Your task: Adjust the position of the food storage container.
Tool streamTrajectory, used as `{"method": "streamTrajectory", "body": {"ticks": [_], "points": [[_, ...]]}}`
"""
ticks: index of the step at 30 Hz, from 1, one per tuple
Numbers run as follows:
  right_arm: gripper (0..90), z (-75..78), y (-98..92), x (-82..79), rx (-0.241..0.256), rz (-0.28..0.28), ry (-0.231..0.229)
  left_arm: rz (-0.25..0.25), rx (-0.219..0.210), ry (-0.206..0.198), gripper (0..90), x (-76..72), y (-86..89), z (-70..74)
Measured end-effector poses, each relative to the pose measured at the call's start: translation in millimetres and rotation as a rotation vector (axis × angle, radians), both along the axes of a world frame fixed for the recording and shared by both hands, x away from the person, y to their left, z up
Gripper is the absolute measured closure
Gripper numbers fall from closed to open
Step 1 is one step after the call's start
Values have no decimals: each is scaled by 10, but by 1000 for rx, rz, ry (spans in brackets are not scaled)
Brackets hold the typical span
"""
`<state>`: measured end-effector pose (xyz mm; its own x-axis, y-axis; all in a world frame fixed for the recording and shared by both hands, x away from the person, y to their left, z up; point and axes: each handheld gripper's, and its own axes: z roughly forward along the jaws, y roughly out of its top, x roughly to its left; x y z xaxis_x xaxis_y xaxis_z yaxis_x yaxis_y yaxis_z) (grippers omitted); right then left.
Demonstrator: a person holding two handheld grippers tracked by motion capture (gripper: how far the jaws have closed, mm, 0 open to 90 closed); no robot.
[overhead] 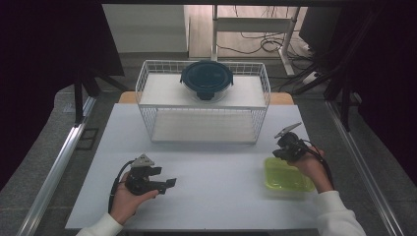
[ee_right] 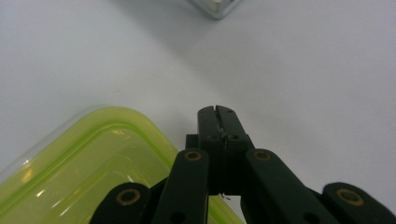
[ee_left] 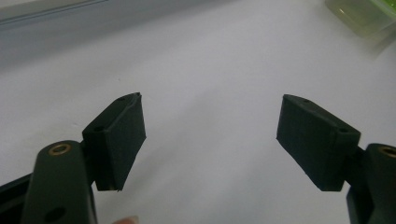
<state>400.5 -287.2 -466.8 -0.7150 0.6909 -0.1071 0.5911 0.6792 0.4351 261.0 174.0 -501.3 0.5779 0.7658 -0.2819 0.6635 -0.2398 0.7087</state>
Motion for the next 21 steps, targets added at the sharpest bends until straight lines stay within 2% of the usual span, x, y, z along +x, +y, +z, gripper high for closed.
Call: {"method": "streamTrajectory", "body": {"ticks": [5,10,13,14,15,17,18,19,21], "points": [[889,4,86,-85,-2,54,14,-4,3,-2,231,-8,0,0],[888,3,116,-106,4,66,17,-2,-2,7,232,13,21,-25],[888,37,90,-117,9,44,-11,-5,-4,5,232,5,20,-20],[889,83,56,-133,22,34,-32,-4,-6,5,232,3,21,-18],[889,177,-25,-179,64,4,-67,-6,-7,5,232,0,22,-16],[889,210,-65,-204,80,-8,-83,-7,-6,7,232,0,24,-17],[889,259,-138,-247,108,-35,-101,-7,-6,7,232,0,24,-18],[889,307,-272,-313,130,-87,-123,-6,-6,7,232,2,22,-18],[889,319,-329,-339,138,-104,-129,-6,-4,7,232,2,19,-18]]}}
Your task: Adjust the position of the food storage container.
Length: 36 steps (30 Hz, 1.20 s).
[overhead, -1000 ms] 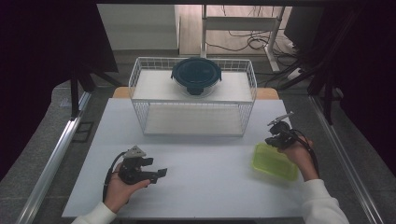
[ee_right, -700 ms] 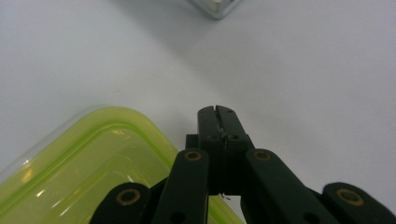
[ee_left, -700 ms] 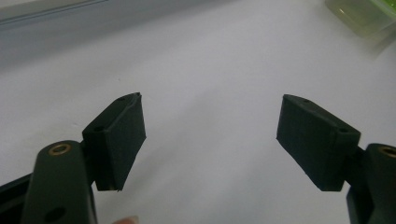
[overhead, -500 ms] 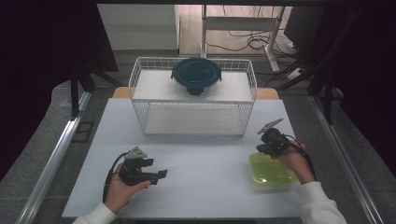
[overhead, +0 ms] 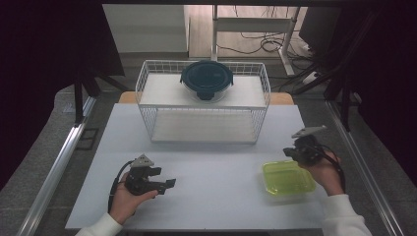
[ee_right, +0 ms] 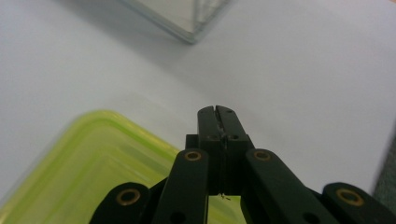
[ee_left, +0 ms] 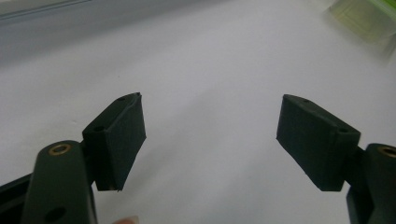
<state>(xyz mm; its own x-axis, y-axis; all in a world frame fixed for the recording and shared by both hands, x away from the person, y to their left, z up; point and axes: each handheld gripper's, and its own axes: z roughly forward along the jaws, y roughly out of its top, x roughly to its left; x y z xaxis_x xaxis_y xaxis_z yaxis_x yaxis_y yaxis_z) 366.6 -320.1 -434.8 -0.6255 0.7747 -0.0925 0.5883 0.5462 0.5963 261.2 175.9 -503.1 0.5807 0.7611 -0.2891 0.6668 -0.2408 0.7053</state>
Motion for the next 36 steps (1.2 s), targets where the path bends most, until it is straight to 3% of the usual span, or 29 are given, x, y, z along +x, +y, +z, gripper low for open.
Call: {"method": "streamTrajectory", "body": {"ticks": [5,6,13,21,28,36], "points": [[888,9,-376,-194,47,-136,-10,0,6,-1,231,2,-19,5],[888,-7,-536,-278,66,-193,-4,0,7,-1,231,0,-25,8],[888,-152,-865,-527,64,-306,31,-1,23,-2,230,5,-63,-1],[888,-286,-922,-649,25,-325,65,-6,30,1,230,12,-82,-10],[888,-344,-757,-619,-26,-274,112,-3,28,2,230,11,-68,-7],[888,-370,-695,-630,-31,-254,143,-4,32,3,229,9,-74,-12]]}}
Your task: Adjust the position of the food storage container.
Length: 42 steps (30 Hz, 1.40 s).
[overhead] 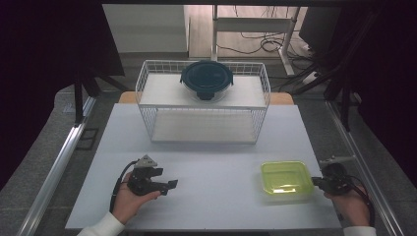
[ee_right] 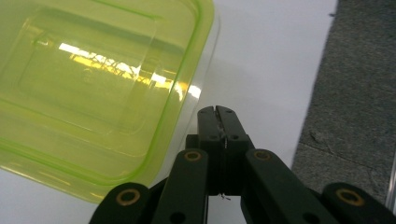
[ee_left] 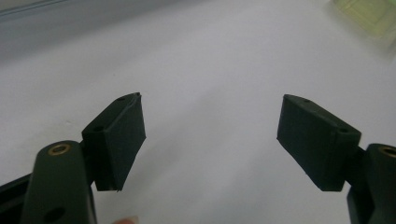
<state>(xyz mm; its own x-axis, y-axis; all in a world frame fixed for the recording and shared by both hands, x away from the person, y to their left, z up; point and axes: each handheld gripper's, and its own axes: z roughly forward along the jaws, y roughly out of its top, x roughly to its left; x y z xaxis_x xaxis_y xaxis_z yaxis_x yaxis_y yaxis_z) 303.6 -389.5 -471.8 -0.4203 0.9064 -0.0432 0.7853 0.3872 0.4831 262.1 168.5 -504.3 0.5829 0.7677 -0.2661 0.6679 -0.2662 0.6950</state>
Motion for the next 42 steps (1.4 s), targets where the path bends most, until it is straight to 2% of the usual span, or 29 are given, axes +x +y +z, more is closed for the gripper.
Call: {"method": "streamTrajectory", "body": {"ticks": [7,20,38,42], "points": [[888,0,117,-5,13,45,15,-3,-2,2,229,6,-3,-4],[888,7,489,-15,27,143,26,-9,-3,0,226,4,-1,-3],[888,4,682,-19,34,184,19,-9,2,4,226,11,1,-9],[888,-9,743,-18,57,202,29,-19,-1,0,225,8,-4,-8]]}}
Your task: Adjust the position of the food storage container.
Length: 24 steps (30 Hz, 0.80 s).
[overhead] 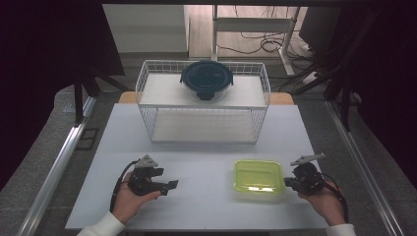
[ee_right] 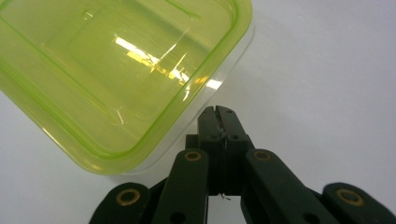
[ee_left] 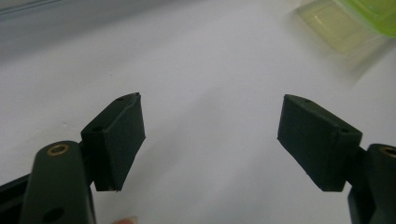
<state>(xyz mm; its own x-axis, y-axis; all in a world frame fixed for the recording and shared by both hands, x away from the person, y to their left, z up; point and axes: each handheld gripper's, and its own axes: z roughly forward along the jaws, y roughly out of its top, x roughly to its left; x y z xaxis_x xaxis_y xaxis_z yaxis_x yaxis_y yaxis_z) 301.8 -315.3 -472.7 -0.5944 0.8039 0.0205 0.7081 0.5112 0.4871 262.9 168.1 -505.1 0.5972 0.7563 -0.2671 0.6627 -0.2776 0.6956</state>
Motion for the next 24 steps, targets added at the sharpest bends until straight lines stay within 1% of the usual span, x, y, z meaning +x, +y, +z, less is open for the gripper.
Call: {"method": "streamTrajectory", "body": {"ticks": [12,24], "points": [[888,-29,164,23,-18,24,-17,1,6,1,225,1,-5,-6],[888,-61,381,43,-36,68,-34,1,11,4,225,7,-14,-18]]}}
